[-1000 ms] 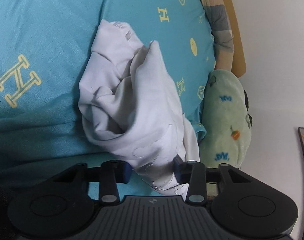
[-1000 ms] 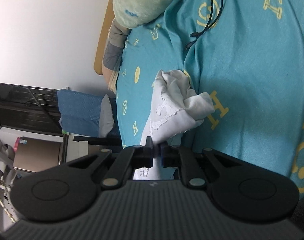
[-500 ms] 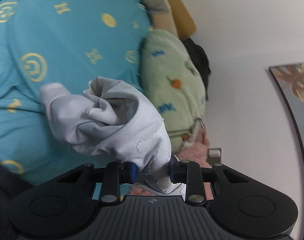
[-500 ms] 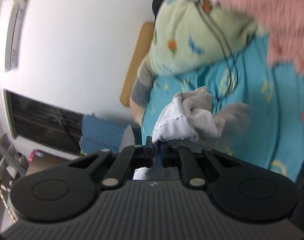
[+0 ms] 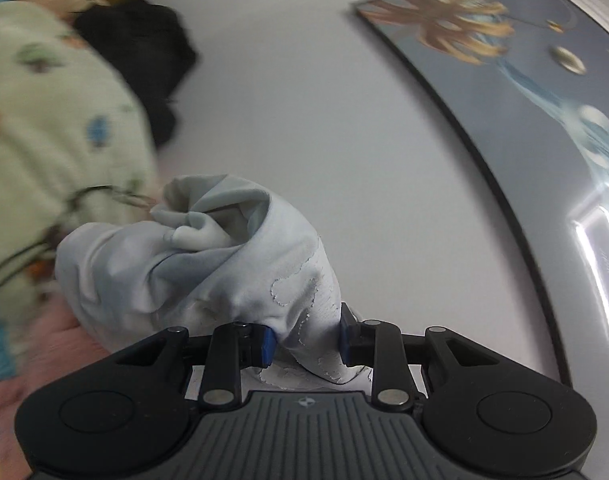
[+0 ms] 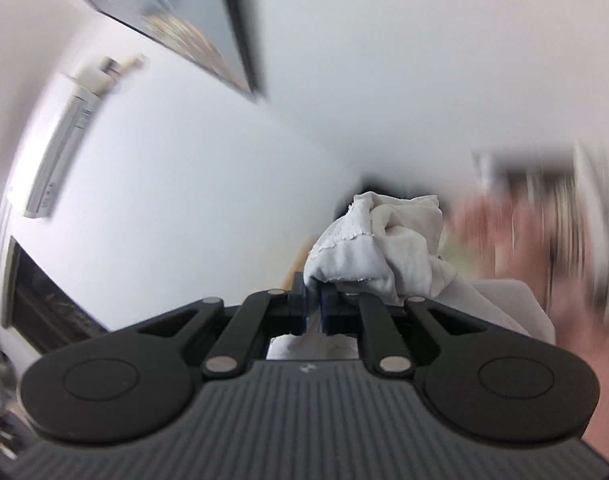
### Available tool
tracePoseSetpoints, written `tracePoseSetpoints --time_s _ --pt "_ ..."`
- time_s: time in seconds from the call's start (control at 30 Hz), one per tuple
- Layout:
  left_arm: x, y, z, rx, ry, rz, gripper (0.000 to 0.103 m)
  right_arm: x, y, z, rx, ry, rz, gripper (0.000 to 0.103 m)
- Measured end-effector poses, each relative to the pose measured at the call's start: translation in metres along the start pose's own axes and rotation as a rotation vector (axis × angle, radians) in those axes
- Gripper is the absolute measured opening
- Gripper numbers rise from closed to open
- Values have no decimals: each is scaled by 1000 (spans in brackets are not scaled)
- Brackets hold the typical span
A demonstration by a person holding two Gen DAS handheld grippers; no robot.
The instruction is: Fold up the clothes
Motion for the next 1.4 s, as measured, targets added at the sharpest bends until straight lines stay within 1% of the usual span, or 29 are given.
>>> tracePoseSetpoints --time_s 0.07,0.1,0.17,0.23,0.33,0.37,0.43,0.47,0.5,0.57,0.63,0.67,0.73,0.83,0.87,0.9,0.97,1.0,1.03,1.07,1.1,1.13,1.17,1.27,1.4 --pt "3 38 -9 -32 50 19 31 14 -10 -5 -57 -77 -58 10" --pt "-1 54 -5 -30 79 32 31 15 -14 -12 -84 -101 -73 10" --pt "-16 79 11 -9 133 68 31 6 -21 -35 -127 -136 -85 10" --pt "-37 96 36 35 166 123 31 -16 -25 -65 -190 -134 -47 10" --pt "-70 106 80 104 178 215 31 -56 -32 -111 -264 -94 33 10" --pt "-80 106 91 119 189 235 31 -71 -36 -125 -280 -68 60 10" --pt "-94 101 108 144 217 253 33 -95 -42 -146 -285 -23 83 10" --pt "-98 98 112 159 233 255 37 -101 -44 -150 -296 -9 90 10" --pt "-99 94 109 181 249 252 39 -106 -46 -153 -309 3 97 10" --pt "-101 87 103 224 280 247 40 -113 -47 -154 -334 29 113 12" --pt "-102 80 98 267 312 241 43 -112 -46 -147 -365 53 130 12" --pt "-104 75 93 288 328 237 47 -111 -49 -142 -388 53 135 12" --pt "-108 61 78 323 363 222 49 -110 -56 -128 -425 37 138 12" --pt "-120 24 48 333 416 175 61 -111 -74 -104 -436 -25 120 12" --pt "-126 9 33 343 444 159 69 -112 -83 -94 -433 -42 113 12" --pt "-133 -6 17 353 472 143 74 -112 -91 -85 -429 -58 107 12" --pt "-148 -36 -9 370 525 108 79 -113 -108 -66 -421 -90 94 14" --pt "-157 -51 -22 377 551 89 82 -115 -118 -55 -421 -118 85 17" --pt "-166 -67 -34 384 578 73 83 -117 -128 -44 -420 -147 76 32" --pt "-177 -84 -46 388 607 62 87 -121 -138 -33 -412 -176 65 62" --pt "-186 -99 -56 395 635 49 92 -126 -148 -22 -396 -206 50 77" --pt "-195 -113 -63 406 658 31 94 -132 -159 -11 -380 -240 30 91" --pt "-203 -126 -69 416 679 12 98 -138 -169 -1 -375 -276 13 88" --pt "-231 -165 -84 439 737 -40 103 -157 -193 22 -377 -359 -16 88" --pt "-266 -210 -93 470 810 -123 103 -181 -213 41 -386 -441 -18 88"
Point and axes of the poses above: each gripper's, at about its wrist camera, not at the fingertips, and y roughly the way its jaws point, z to its left, x to its top, the point moved 1 cm from there along y, roughly the way its jaws point, and after that the axes turned 11 degrees about z, right-handed, at the moved point
